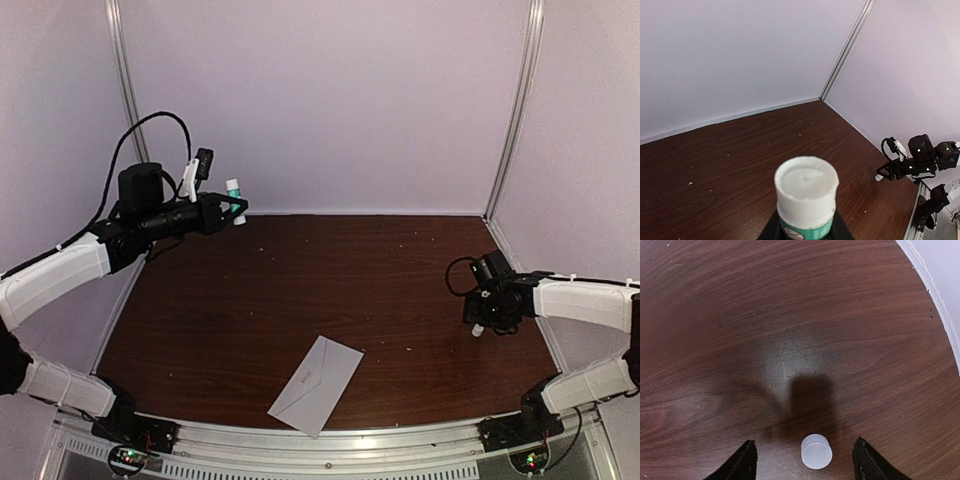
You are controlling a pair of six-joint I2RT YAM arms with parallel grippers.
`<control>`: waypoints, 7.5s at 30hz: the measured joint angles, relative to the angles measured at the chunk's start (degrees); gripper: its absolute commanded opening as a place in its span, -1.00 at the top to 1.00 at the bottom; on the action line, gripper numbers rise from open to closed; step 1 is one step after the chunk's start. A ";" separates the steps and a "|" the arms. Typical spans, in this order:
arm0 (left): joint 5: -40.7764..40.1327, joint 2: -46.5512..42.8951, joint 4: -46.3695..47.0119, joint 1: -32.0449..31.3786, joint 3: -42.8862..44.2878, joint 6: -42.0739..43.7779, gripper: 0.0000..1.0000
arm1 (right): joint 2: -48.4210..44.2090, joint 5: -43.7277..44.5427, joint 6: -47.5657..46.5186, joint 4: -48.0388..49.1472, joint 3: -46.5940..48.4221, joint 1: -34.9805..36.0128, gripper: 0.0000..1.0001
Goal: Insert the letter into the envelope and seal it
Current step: Pick up the solid glue cap from the center of the board, then close the solid glue cap on the solid glue.
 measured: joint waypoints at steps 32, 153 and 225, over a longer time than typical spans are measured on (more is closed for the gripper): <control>-0.26 -0.11 -0.22 0.00 0.00 0.26 1.00 | 6.40 -0.07 0.94 1.81 -1.92 -0.15 0.42; 30.42 13.49 -11.10 -22.69 4.74 15.52 1.00 | 8.22 -52.94 -9.20 21.27 30.77 31.28 0.83; 24.22 8.22 -25.07 -24.55 -2.16 17.27 1.00 | 21.79 -52.41 -15.45 5.79 41.70 39.74 0.91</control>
